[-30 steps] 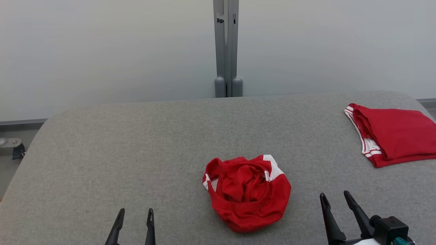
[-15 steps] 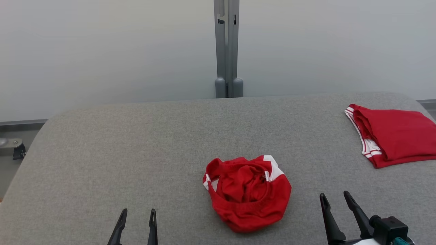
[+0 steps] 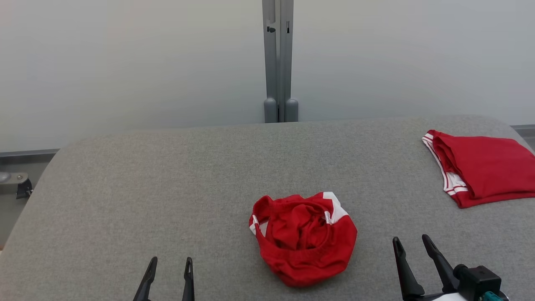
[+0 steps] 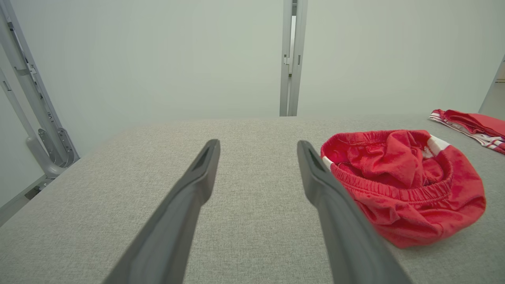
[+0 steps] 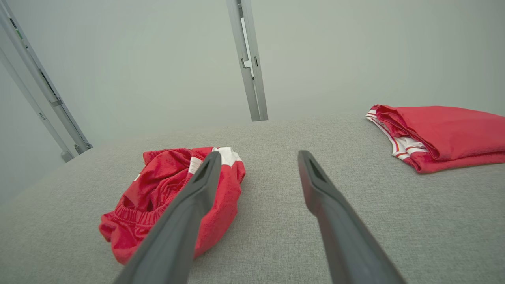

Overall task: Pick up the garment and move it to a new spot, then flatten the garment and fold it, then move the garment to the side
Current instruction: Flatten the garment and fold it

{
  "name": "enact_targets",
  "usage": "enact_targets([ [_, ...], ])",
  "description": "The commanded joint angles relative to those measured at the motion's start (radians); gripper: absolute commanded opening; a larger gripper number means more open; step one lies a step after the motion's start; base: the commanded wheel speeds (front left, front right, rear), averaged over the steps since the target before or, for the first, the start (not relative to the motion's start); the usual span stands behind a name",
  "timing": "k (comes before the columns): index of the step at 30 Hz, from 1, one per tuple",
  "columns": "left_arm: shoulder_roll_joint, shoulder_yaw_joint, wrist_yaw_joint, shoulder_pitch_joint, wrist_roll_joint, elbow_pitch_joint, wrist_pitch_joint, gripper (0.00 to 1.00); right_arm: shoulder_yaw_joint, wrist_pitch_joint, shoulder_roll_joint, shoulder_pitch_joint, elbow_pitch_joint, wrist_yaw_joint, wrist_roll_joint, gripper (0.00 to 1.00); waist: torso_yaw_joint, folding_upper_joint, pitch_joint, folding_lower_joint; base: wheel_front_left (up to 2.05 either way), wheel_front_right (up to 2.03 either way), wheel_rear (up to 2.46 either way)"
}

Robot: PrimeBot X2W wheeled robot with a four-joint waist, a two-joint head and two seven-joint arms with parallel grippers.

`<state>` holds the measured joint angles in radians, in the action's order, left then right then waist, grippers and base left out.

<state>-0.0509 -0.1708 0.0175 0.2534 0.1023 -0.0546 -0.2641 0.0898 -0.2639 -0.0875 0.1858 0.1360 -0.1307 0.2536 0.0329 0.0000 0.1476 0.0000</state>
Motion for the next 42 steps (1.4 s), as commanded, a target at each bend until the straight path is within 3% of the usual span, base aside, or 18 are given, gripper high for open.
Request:
enact_targets([
  [1, 0.000, -0.001, 0.000, -0.007, -0.011, 0.000, 0.000, 1.00, 0.000, 0.000, 0.001, 0.005, -0.002, 0.000, 0.006, 1.00, 0.000, 0.0000, 0.000, 0.0000, 0.00, 0.00, 0.00],
  [25, 0.000, -0.017, -0.008, -0.021, -0.013, -0.001, 0.000, 1.00, 0.002, -0.001, -0.002, 0.006, -0.001, 0.000, 0.005, 1.00, 0.001, 0.0000, -0.006, 0.0000, 0.00, 0.00, 0.00],
  [33, 0.000, -0.192, -0.101, -0.168, 0.081, -0.096, 0.000, 1.00, 0.023, 0.000, -0.015, -0.022, 0.001, 0.000, 0.002, 1.00, -0.022, 0.0000, -0.047, 0.0000, 0.00, 0.00, 0.00],
  [36, -0.001, -0.300, -0.122, -0.259, 0.180, -0.172, 0.052, 1.00, 0.035, -0.001, -0.028, -0.035, 0.004, 0.000, 0.000, 1.00, -0.044, 0.0000, -0.073, 0.0000, 0.00, 0.00, 0.00],
  [42, -0.001, -0.447, -0.086, -0.432, 0.309, -0.253, 0.233, 1.00, 0.048, 0.000, -0.045, -0.059, 0.009, 0.000, -0.002, 1.00, -0.104, 0.0000, -0.126, 0.0000, 0.00, 0.00, 0.00],
])
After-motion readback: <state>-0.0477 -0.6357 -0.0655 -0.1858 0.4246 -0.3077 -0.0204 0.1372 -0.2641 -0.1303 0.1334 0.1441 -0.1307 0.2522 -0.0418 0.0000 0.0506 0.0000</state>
